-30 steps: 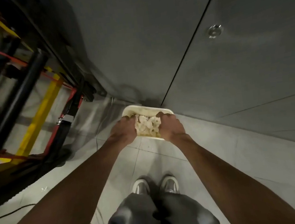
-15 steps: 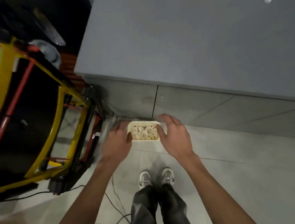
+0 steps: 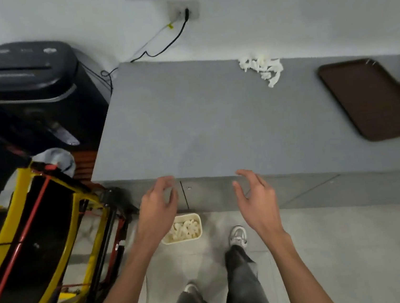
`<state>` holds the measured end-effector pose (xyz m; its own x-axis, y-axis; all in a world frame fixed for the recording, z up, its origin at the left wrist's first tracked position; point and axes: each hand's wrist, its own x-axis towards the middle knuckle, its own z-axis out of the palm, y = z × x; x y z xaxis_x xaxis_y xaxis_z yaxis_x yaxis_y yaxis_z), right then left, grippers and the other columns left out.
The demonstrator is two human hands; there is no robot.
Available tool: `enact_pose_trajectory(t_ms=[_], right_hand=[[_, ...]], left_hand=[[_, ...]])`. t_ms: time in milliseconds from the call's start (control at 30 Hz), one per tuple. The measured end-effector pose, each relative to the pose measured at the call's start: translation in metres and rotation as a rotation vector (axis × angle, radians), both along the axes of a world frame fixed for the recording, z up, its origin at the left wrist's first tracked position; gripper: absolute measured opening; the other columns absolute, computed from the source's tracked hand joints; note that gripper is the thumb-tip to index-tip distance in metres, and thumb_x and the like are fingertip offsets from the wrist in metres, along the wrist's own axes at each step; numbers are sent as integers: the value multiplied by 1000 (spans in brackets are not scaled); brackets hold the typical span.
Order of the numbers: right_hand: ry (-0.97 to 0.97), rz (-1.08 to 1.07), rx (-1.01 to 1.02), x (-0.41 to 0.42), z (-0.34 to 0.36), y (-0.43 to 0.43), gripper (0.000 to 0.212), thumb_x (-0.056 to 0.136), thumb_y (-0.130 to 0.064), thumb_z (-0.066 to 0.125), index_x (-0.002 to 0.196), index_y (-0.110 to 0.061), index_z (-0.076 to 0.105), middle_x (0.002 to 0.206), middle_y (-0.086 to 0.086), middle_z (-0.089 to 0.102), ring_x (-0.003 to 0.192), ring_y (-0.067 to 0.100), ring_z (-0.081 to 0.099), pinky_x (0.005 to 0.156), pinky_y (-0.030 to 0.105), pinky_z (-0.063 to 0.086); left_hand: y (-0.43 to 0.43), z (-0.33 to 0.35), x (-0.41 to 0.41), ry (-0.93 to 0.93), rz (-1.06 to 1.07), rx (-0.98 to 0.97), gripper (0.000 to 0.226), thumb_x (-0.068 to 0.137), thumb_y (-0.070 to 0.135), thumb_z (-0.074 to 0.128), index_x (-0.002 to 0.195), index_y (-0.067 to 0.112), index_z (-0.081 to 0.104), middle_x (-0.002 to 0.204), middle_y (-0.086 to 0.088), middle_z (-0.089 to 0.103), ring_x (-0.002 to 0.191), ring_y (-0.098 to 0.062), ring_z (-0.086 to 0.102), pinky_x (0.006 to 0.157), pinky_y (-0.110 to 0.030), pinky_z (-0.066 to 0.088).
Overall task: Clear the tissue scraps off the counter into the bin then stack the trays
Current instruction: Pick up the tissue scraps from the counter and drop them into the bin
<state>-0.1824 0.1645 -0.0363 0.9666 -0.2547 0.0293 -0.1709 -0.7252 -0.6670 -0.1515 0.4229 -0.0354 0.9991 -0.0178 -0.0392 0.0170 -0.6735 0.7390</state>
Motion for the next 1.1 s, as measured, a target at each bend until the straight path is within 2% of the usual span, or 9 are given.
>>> enact_pose_trajectory(t_ms=[233,400,567,633,733,867,933,1000,1100], right_hand=[[-67,-55,13,87,-10,-94,24,103,-37,62,126,-31,66,125,-7,70,114,18,68,100,29,51],[-41,-41,3,168,-26,-165,22,99,-27,67,121,-26,68,117,1,73,95,26,71,88,35,56],[77,-16,-14,273,-60,-234,30,91,-10,69,120,-13,66,115,16,71,103,40,69,92,41,53],[163,-14,-23,316,-72,-254,37,91,-10,65,127,-12,62,126,18,64,107,44,65,95,46,53],[232,7,-129,376,-85,-277,46,99,-15,56,144,-11,48,153,20,42,129,48,54,106,51,45],[314,101,-276,416,-103,-299,62,107,-19,45,165,-25,23,174,9,10,157,43,17,123,54,28],[299,153,-336,417,-112,-301,58,109,-16,43,164,-20,27,173,7,18,158,40,15,124,52,26],[254,143,-334,407,-116,-294,49,108,-11,45,156,-14,42,165,8,36,150,36,35,116,47,38],[180,155,-365,375,-109,-277,35,100,-2,55,132,-9,65,133,11,62,120,36,62,93,44,51]], left_hand=[[-89,-4,109,-84,4,-1,29,96,16,67,124,23,65,111,6,76,104,-12,71,93,-32,56],[-168,-16,181,-82,-35,42,27,95,13,67,121,21,67,107,4,76,102,-16,73,89,-30,55],[-227,-23,227,-46,-65,19,28,95,15,67,121,24,67,106,7,74,102,-14,72,93,-35,57],[-243,-23,237,-49,-51,-7,27,95,14,67,120,24,68,104,7,75,99,-11,72,91,-33,58],[-260,-23,252,-54,-77,-28,24,96,15,67,119,24,69,103,10,76,96,-3,72,88,-28,59],[-272,-25,271,-55,-118,-57,22,96,11,68,114,22,71,99,13,76,92,1,71,83,-25,59],[-276,-25,278,-40,-120,-65,21,96,10,68,112,22,71,98,15,75,91,3,71,83,-23,59],[-278,-25,286,-32,-119,-75,20,95,9,69,110,23,72,98,17,76,91,5,71,83,-22,59],[-283,-29,294,-34,-122,-83,22,95,8,69,108,25,73,99,18,76,90,7,70,84,-24,59]])
